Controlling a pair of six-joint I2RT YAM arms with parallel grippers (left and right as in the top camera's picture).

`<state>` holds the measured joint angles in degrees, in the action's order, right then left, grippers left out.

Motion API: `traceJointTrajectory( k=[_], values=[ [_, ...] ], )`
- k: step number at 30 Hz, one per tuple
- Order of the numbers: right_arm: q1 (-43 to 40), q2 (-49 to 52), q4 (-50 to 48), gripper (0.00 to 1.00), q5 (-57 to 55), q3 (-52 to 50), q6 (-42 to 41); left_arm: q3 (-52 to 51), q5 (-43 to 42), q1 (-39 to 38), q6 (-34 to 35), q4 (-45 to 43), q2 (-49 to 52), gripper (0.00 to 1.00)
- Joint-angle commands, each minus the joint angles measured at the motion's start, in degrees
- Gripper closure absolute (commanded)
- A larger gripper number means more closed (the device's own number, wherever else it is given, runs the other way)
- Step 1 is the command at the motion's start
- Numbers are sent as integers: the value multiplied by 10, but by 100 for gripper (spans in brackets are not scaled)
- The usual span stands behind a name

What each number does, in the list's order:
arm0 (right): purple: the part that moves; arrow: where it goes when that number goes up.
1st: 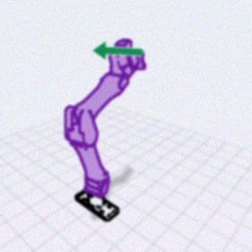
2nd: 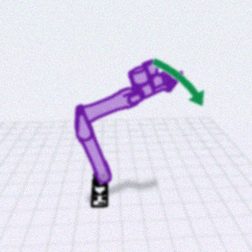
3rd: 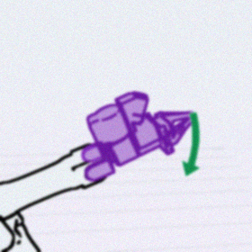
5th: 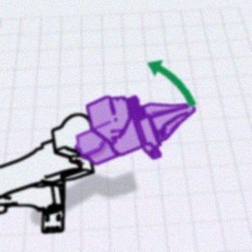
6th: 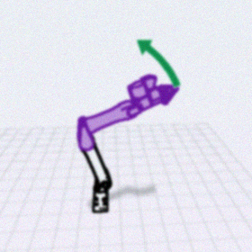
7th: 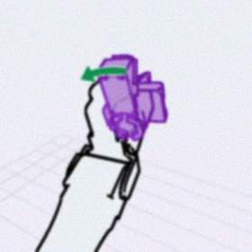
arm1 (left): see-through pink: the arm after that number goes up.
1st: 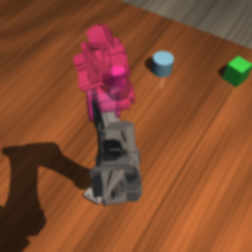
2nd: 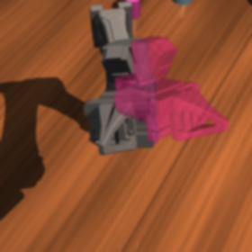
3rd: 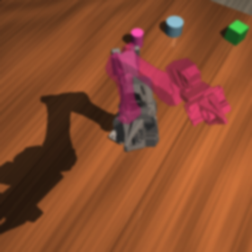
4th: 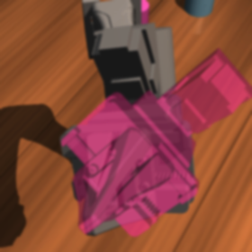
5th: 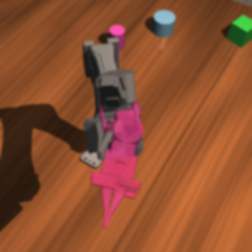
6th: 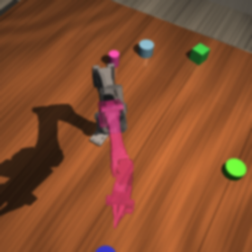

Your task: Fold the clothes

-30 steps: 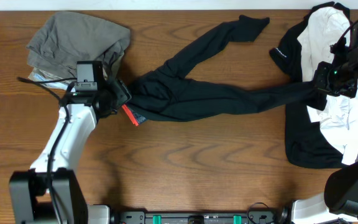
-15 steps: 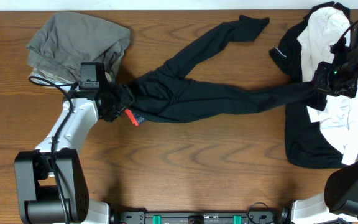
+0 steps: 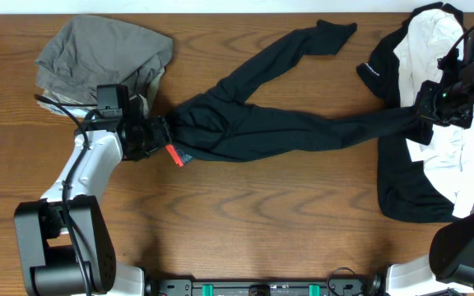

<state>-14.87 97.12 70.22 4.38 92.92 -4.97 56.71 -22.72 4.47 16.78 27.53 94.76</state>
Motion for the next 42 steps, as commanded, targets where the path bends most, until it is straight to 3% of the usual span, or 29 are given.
traceJointTrajectory(
  k=[1, 4, 10, 19, 32, 42],
  values=[
    [-4, 2, -1, 99, -3, 0, -1, -2, -7, 10, 51, 5, 2, 33],
    [-4, 2, -1, 99, -3, 0, -1, -2, -7, 20, 109, 0, 2, 33],
    [-4, 2, -2, 99, -3, 0, -1, -2, -7, 19, 137, -14, 2, 33],
    [-3, 2, -1, 99, -3, 0, -1, -2, -9, 19, 245, -28, 2, 31],
    [3, 2, -2, 99, -3, 0, -1, -2, -53, 13, 303, -29, 2, 27],
    [3, 2, -2, 99, -3, 0, -1, -2, -51, 8, 306, -67, 14, 27]
  ],
)
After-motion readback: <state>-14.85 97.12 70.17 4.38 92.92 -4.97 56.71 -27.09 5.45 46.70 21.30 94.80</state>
